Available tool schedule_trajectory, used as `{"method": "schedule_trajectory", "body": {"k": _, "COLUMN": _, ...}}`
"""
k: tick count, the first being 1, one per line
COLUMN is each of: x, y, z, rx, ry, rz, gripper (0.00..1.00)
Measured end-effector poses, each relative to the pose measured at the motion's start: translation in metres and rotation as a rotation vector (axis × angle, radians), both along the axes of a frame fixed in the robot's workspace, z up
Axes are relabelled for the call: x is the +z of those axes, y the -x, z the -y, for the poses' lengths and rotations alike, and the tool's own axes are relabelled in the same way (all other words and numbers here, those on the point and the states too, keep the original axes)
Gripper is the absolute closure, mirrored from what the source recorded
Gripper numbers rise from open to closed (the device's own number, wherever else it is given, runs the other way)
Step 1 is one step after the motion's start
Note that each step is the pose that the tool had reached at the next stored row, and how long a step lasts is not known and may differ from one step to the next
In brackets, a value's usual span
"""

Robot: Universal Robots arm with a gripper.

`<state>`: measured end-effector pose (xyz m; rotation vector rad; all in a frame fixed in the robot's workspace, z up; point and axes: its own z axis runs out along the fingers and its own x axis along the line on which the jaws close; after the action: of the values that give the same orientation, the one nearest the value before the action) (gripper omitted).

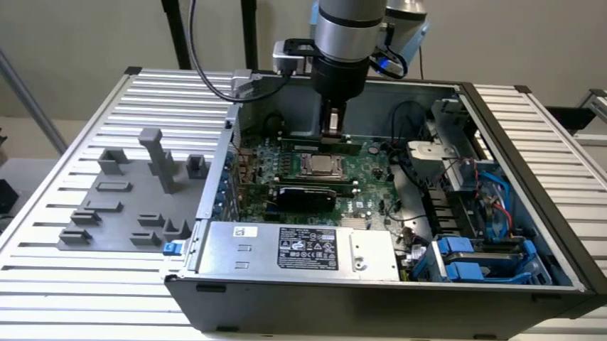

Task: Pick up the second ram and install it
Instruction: 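Insert the second ram into the second slot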

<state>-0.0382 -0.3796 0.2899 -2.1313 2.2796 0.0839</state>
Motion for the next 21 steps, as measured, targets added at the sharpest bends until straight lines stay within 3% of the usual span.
{"method": "schedule_trajectory", "body": {"k": 21, "x": -0.0382, "y": 0.001, "z": 0.0015, "rx": 0.009, "ry": -0.0002, "rz": 0.0001, "gripper": 1.00}}
